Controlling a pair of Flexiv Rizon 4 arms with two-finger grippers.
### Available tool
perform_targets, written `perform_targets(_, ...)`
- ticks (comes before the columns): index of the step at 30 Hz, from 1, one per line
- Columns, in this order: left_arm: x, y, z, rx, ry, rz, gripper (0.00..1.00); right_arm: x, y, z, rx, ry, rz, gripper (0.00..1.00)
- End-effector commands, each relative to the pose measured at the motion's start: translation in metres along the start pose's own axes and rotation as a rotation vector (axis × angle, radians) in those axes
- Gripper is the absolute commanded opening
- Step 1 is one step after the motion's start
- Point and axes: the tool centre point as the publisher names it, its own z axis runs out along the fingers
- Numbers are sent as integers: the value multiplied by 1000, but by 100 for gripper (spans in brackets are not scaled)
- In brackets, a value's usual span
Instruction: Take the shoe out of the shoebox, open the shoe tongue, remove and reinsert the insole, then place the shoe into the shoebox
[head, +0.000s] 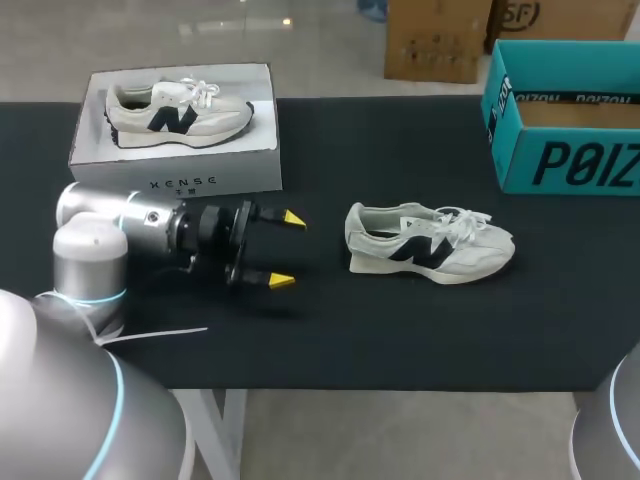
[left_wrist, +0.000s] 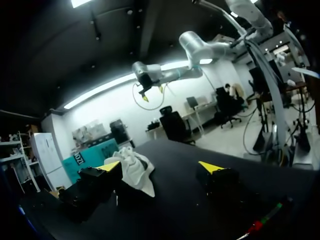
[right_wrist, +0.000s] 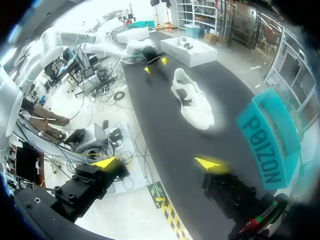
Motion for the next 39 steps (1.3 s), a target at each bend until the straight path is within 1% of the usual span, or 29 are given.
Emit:
perform_targets(1, -3, 3, -1, 7, 9, 1, 100, 0, -1, 1, 2, -1, 1, 100)
perform_targets(16, -3, 3, -1, 7, 9, 1, 100, 0, -1, 1, 2, -1, 1, 100)
perform_targets(17, -2, 6, -1, -1, -2, -30, 100, 0, -1, 1, 2, -1, 1, 100)
perform_targets(18, -3, 10, -1, -27, -31, -53, 100, 0, -1, 1, 2, -1, 1, 100)
perform_targets(19, -3, 12, -1, -7, -43, -69, 100, 0, -1, 1, 2, -1, 1, 100)
perform_targets(20, -4, 14, 0, -10, -65, -97, 100, 0, -1, 1, 2, -1, 1, 100)
perform_targets(21, -5, 17, 0, -43, -93, -122, 100, 0, -1, 1, 2, -1, 1, 100)
perform_targets(22, -5, 18, 0, -26, -99, -135, 100, 0, -1, 1, 2, -1, 1, 100)
perform_targets(23, -6, 17, 1, -27, -117, -150, 100, 0, -1, 1, 2, -1, 1, 100)
perform_targets(24, -8, 18, 1, -55, -135, -163, 100, 0, -1, 1, 2, -1, 1, 100)
perform_targets(26, -10, 17, 3, -66, -137, -170, 100, 0, -1, 1, 2, -1, 1, 100)
perform_targets(27, -11, 18, 4, -105, -145, -176, 100, 0, -1, 1, 2, -1, 1, 100)
perform_targets(29, -13, 19, 7, -113, -128, -184, 100, 0, -1, 1, 2, -1, 1, 100)
perform_targets(30, -14, 20, 9, -143, -135, -192, 100, 0, -1, 1, 2, -1, 1, 100)
perform_targets(31, -16, 22, 10, -152, -131, -196, 100, 0, -1, 1, 2, -1, 1, 100)
perform_targets(33, -19, 25, 11, -149, -125, -230, 100, 0, -1, 1, 2, -1, 1, 100)
perform_targets(39, -33, 44, 12, -185, -111, -271, 100, 0, -1, 1, 2, -1, 1, 100)
